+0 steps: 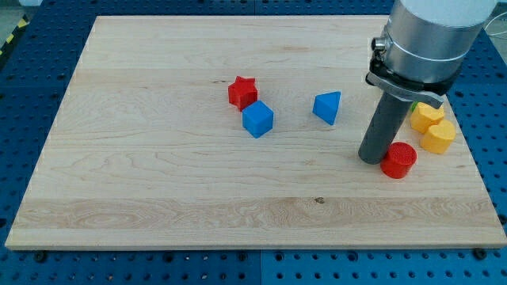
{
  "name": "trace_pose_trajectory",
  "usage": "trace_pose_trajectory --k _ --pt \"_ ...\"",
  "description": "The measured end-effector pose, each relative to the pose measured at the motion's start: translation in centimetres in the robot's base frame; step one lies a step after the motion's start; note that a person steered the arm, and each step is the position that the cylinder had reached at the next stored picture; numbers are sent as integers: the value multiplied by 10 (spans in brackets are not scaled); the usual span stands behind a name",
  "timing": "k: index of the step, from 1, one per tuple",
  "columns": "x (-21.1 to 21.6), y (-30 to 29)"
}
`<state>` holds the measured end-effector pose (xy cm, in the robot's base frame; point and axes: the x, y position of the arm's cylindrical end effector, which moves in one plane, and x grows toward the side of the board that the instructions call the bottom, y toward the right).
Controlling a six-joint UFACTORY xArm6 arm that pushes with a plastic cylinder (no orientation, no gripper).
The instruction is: Nudge the red circle towards right
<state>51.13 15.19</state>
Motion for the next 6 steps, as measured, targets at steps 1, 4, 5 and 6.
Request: trace_pose_trajectory --k 1,4,5,6 --pt "24 -14" --pt "25 40" --pt "25 40" --pt "21 17"
